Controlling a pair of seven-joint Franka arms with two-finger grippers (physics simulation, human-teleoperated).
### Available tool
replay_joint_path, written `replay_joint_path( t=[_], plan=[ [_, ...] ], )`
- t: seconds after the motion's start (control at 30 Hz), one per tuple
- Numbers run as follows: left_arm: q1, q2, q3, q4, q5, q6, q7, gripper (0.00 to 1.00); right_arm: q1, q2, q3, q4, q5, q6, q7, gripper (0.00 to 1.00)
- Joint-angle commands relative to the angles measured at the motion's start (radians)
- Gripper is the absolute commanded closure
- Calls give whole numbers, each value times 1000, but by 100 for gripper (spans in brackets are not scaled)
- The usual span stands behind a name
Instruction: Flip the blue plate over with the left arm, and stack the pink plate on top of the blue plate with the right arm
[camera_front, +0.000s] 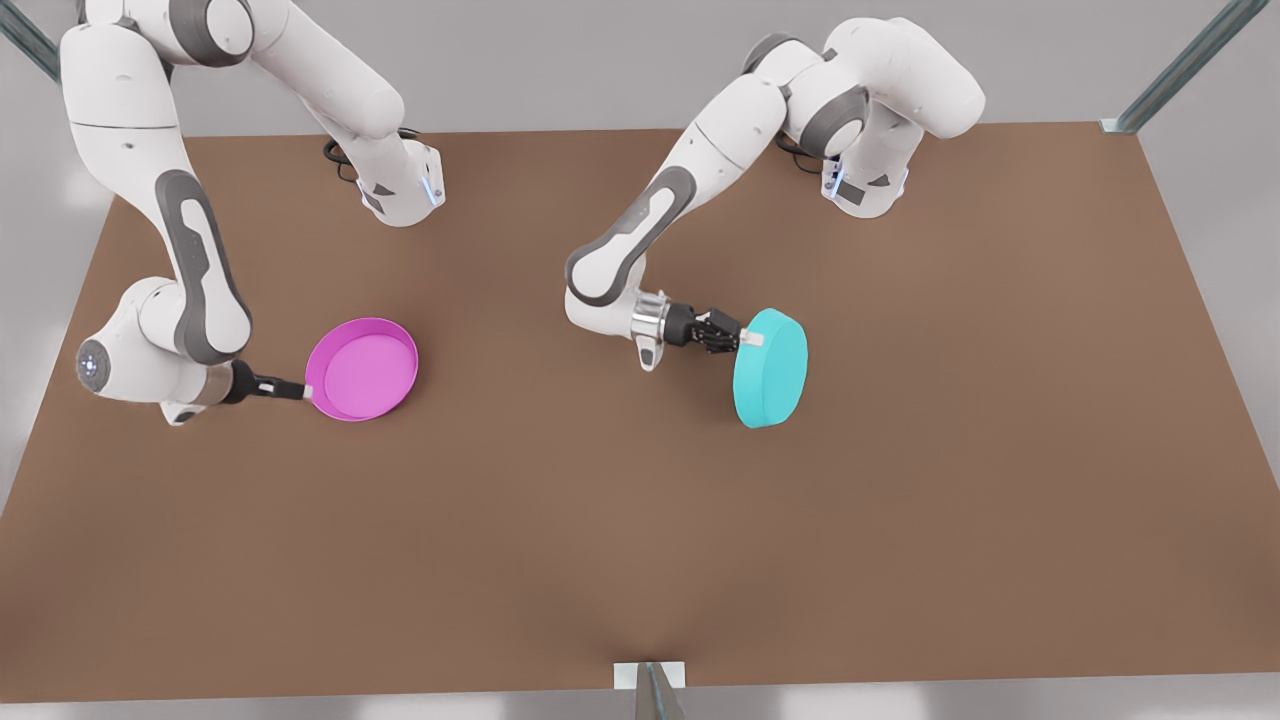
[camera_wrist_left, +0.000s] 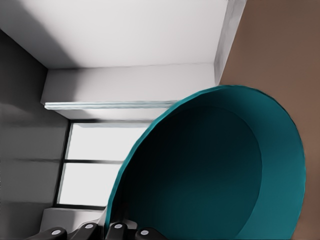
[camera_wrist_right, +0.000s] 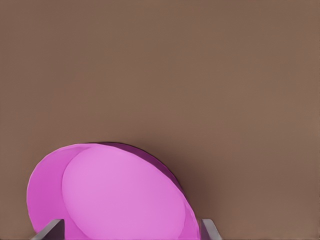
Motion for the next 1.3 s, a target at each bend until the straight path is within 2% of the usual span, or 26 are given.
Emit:
replay_joint_path(
  t=[0.0,0.2,0.7,0.77,0.9,0.93,0.97,1.0,1.17,1.27],
  plan=[
    [0,4,0,0,9,1,-13,79,-13,0,12,-6,0,1,-9,0],
    [-34,53,0,0,56,1,-82,79,-76,4,32,-41,14,0,-118,0],
    [-160,137,-4,35,93,-25,-158,79,-68,15,32,-78,14,38,-222,0],
    [-160,146,-4,37,93,-26,-158,79,-67,53,30,-78,14,118,-226,0],
    [-160,160,-4,51,93,-23,-156,79,-61,63,30,-79,12,146,-226,0],
    [-160,165,-6,69,93,-23,-158,57,-62,66,30,-79,12,147,-226,0],
    [-158,165,-7,69,92,-20,-156,21,-64,67,30,-79,12,152,-226,0],
    [-158,165,-7,69,92,-19,-158,0,-65,67,30,-88,11,164,-226,0],
    [-161,180,-7,72,95,-23,-159,0,-80,72,30,-108,9,166,-226,0],
    [-160,180,-47,93,73,-25,-159,0,-108,69,30,-113,9,127,-249,0]
  ],
)
